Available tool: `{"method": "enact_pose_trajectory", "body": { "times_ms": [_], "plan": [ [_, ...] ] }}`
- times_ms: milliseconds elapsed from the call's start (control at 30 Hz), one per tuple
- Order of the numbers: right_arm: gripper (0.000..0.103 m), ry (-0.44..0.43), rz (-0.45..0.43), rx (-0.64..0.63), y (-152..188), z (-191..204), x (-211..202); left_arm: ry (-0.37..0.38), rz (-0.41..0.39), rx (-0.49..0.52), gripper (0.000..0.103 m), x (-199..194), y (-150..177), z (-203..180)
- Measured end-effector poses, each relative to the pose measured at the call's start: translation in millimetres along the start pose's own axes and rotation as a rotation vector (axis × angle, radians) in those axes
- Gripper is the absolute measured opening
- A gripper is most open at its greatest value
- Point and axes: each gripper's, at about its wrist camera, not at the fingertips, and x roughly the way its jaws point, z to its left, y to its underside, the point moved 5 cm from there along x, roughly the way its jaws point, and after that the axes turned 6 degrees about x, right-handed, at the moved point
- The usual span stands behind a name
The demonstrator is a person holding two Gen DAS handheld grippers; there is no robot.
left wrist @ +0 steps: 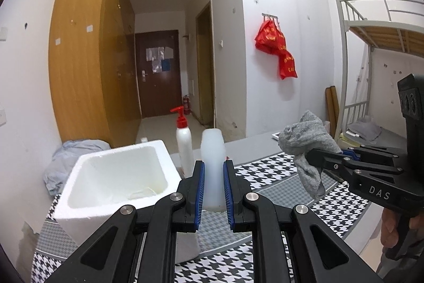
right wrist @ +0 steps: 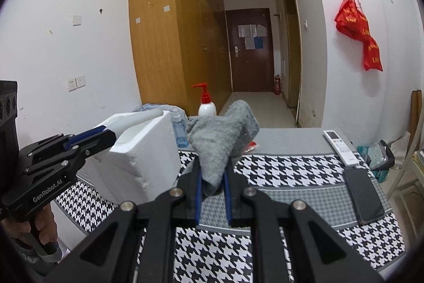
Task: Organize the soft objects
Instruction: 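Carry the white foam stick with the left gripper over the box while the right gripper carries the grey sock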
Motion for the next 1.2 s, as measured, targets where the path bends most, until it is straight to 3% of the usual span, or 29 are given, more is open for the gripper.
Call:
{"method": "enact_pose_trajectory", "body": {
  "times_ms": [767,1200],
  "plan": [
    [0.017,-0.126,-0.039,-0.063,-21.5,54.6,21.2,-0.154,-0.025,-0.037,0.016,-21.3,-7.0,53.0],
    [0.017,-0.212,-0.024,-0.112,-27.2,96.7,36.9,-0.228,-0.002,-0.082,0.016,-30.6,7.1,82.1]
  ]
}}
